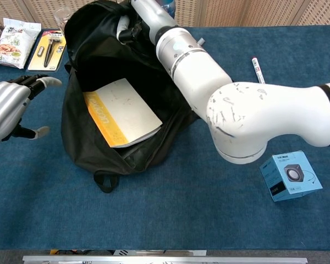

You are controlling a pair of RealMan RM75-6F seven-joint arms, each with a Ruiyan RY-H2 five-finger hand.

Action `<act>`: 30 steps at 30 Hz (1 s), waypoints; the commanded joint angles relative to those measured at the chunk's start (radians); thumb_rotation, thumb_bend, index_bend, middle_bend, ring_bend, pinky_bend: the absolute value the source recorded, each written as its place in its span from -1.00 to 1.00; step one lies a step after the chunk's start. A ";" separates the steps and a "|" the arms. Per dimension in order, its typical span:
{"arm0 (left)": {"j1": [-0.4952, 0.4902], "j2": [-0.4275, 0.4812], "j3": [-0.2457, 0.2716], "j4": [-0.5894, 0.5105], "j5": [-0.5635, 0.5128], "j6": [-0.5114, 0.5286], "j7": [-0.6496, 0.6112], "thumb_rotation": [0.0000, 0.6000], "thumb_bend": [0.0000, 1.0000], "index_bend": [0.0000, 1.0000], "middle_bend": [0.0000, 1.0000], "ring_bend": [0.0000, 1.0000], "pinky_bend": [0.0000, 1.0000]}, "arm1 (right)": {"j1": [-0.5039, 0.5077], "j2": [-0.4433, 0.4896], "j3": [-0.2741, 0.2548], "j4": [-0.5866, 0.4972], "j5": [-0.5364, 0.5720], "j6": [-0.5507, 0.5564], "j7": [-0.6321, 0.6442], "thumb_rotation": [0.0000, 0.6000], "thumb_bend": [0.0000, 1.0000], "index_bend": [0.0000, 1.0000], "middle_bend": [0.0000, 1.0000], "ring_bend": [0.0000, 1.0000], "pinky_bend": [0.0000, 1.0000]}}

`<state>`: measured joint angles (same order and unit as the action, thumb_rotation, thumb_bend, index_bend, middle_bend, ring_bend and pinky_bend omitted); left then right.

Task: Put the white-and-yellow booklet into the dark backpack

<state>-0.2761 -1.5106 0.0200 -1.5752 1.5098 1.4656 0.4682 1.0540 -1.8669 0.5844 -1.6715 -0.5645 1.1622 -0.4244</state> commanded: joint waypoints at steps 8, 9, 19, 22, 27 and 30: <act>0.028 0.055 -0.006 -0.009 -0.004 0.004 -0.057 1.00 -0.74 -0.62 -0.59 -0.55 -0.30 | -0.018 0.167 -0.112 -0.113 0.093 -0.157 -0.074 1.00 -0.54 -0.83 -0.58 -0.63 -0.20; 0.028 0.059 -0.008 -0.008 -0.006 0.000 -0.060 1.00 -0.74 -0.62 -0.59 -0.55 -0.30 | -0.019 0.185 -0.116 -0.124 0.098 -0.173 -0.069 1.00 -0.61 -0.94 -0.65 -0.68 -0.25; 0.025 0.078 -0.031 -0.013 -0.009 -0.018 -0.069 1.00 -0.74 -0.62 -0.59 -0.55 -0.30 | -0.075 0.305 -0.157 -0.225 -0.009 -0.162 0.005 1.00 -0.77 -1.00 -0.69 -0.75 -0.33; 0.024 0.083 -0.039 -0.005 -0.005 -0.017 -0.080 1.00 -0.74 -0.62 -0.59 -0.55 -0.30 | -0.119 0.344 -0.185 -0.254 -0.097 -0.098 0.018 1.00 -0.54 -0.93 -0.50 -0.67 -0.24; 0.027 0.094 -0.052 0.013 -0.012 -0.014 -0.107 1.00 -0.74 -0.62 -0.59 -0.55 -0.30 | -0.219 0.442 -0.277 -0.295 -0.257 -0.004 0.020 1.00 -0.33 -0.50 -0.23 -0.39 0.02; 0.031 0.103 -0.060 0.024 -0.017 -0.010 -0.128 1.00 -0.74 -0.62 -0.59 -0.55 -0.30 | -0.294 0.520 -0.353 -0.302 -0.342 0.035 0.030 1.00 -0.21 -0.36 -0.15 -0.30 0.15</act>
<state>-0.2464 -1.4109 -0.0368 -1.5552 1.4953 1.4542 0.3453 0.8253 -1.4144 0.2975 -1.9534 -0.8376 1.1494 -0.4039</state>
